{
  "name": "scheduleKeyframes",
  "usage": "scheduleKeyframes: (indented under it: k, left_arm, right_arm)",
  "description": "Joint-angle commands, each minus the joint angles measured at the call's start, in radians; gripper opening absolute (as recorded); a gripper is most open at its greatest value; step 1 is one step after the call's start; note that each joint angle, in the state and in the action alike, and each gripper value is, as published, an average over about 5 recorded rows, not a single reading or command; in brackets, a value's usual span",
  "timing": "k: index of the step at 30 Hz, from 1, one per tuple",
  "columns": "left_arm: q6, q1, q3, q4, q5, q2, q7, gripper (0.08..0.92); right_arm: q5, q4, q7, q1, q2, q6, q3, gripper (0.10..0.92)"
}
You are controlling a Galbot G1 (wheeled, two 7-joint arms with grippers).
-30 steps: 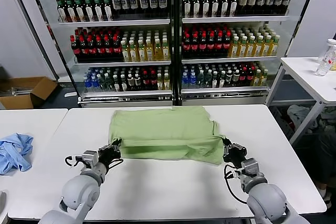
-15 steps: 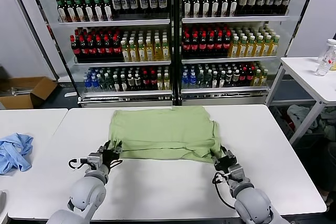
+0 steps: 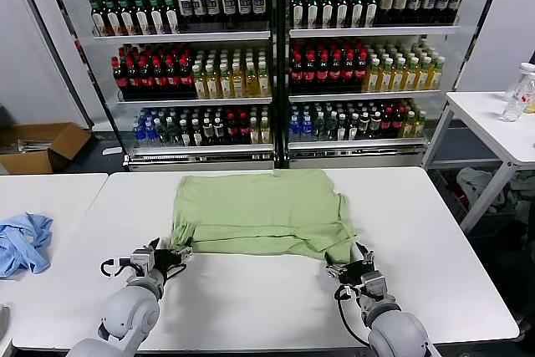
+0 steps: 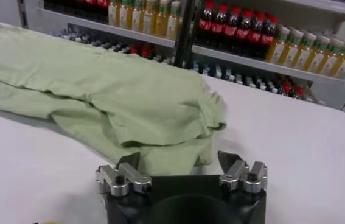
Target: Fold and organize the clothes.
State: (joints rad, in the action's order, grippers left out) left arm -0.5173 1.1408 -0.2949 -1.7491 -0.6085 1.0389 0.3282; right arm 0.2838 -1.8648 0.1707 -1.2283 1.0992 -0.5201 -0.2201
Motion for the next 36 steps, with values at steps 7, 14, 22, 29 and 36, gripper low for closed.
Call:
scheduleKeyframes:
  k: [7,14,22,29,36]
  left_arm:
    - [-0.061,0.01,0.014,0.034,-0.118,-0.051,-0.014,0.507]
    - [-0.06,0.048,0.002,-0.027,-0.139,-0.067,-0.019,0.308]
    - [-0.06,0.205,-0.048,-0.193,-0.103,-0.091,-0.017,0.105]
    - [-0.059,0.373,-0.124,-0.32,-0.062,-0.11,-0.005,0.095]
    - [-0.06,0.488,-0.193,-0.419,-0.017,-0.116,0.001,0.097]
  right_arm:
    - [0.06,0.017,0.002,-0.005,0.001,-0.04,0.003,0.481]
    - [0.054,-0.039,0.001,-0.066,-0.011,-0.041,-0.01,0.273]
    - [-0.025,-0.261,-0.009,-0.334,-0.048,-0.032,-0.116,0.122]
    - [-0.099,-0.38,-0.02,-0.544,-0.016,-0.013,-0.213,0.122]
    - [-0.182,-0.458,-0.044,-0.678,0.007,-0.009,-0.269,0.132]
